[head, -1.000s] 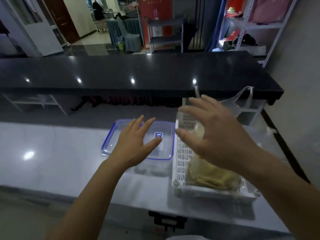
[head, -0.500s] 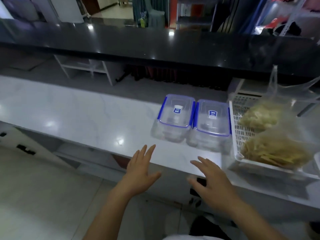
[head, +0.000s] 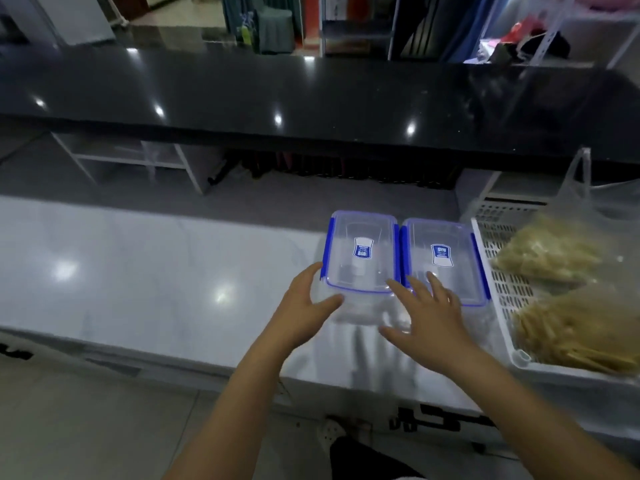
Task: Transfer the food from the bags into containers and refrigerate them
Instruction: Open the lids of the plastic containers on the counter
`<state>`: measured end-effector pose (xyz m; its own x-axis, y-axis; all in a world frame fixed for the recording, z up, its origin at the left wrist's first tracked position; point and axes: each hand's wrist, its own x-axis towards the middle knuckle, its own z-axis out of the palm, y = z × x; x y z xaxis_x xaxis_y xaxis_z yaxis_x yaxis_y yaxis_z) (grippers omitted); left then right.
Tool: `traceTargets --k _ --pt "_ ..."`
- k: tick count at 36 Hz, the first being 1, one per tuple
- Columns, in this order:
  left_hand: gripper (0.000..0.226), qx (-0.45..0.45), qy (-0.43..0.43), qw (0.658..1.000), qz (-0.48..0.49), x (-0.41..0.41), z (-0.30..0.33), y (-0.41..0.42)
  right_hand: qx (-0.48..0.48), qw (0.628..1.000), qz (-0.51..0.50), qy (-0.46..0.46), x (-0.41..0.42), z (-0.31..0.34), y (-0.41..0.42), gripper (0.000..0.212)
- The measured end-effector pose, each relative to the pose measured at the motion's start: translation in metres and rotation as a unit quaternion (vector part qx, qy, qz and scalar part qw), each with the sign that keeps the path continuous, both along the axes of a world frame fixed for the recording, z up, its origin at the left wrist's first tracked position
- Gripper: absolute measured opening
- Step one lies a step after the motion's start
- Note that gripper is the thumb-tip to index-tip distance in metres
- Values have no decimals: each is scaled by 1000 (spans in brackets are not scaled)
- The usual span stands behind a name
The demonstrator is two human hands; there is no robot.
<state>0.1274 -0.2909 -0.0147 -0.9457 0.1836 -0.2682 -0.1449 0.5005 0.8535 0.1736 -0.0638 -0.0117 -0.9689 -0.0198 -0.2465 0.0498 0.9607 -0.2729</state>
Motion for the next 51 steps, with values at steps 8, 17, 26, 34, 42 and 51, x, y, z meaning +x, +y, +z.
traceTargets --k 8,17,26,34,42,51 --pt "69 93 -154 979 95 -108 -26 16 90 996 3 -22 -63 -25 -12 83" --pt "63 84 -163 978 95 -133 -30 -13 47 999 4 6 -74 -37 -31 82" --pt "63 79 -156 976 127 -122 -21 -120 -422 883 -205 -29 -101 -19 -105 73" --pt "62 135 -135 975 112 -116 -17 -217 -558 747 -347 -99 -121 -13 -193 33" --pt "55 201 -180 961 62 -116 -28 -292 -574 710 -392 -113 -110 -27 -248 26" --pt "48 249 -230 941 2 -118 -52 -329 -564 704 -417 -110 -96 -42 -270 25"
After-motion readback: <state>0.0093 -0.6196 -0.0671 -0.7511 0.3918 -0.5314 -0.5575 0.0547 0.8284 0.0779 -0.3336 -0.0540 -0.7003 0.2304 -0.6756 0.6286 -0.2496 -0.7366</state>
